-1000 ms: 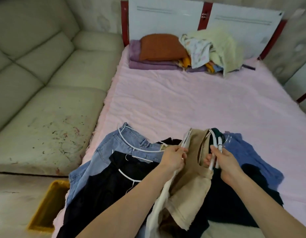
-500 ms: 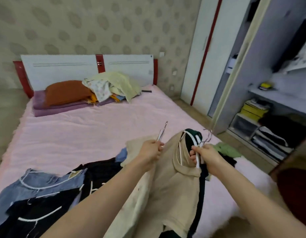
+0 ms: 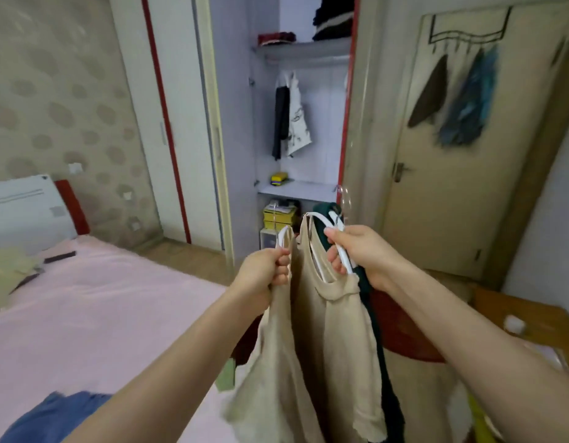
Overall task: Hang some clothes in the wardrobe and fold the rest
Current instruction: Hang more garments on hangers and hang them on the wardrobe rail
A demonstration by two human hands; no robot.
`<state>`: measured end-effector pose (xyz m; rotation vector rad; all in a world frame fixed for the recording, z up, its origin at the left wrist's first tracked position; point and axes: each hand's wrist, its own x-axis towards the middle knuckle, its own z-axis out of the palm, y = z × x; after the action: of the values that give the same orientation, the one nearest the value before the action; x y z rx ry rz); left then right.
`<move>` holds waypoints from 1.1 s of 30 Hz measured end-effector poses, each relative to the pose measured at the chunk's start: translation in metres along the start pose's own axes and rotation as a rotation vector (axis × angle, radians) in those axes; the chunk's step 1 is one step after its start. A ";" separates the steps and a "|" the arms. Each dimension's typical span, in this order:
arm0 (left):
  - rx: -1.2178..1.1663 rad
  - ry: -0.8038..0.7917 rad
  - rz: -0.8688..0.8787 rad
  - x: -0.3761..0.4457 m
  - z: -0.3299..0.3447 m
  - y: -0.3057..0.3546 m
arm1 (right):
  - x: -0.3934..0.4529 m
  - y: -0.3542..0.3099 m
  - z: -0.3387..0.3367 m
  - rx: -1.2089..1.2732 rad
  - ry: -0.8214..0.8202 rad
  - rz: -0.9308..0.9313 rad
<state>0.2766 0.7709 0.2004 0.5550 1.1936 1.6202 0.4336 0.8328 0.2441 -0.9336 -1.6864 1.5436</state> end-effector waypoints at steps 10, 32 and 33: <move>0.171 -0.084 -0.145 0.206 0.110 -0.035 | 0.123 0.095 -0.144 -0.180 0.396 0.275; 0.195 0.167 -0.123 0.576 0.226 -0.050 | 0.479 0.096 -0.343 -0.204 0.145 0.366; 0.198 0.180 -0.115 0.580 0.224 -0.047 | 0.489 0.096 -0.342 -0.205 0.126 0.367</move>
<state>0.2531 1.3906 0.1397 0.4623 1.5034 1.4876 0.4719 1.4322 0.1793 -1.4835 -1.6707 1.5172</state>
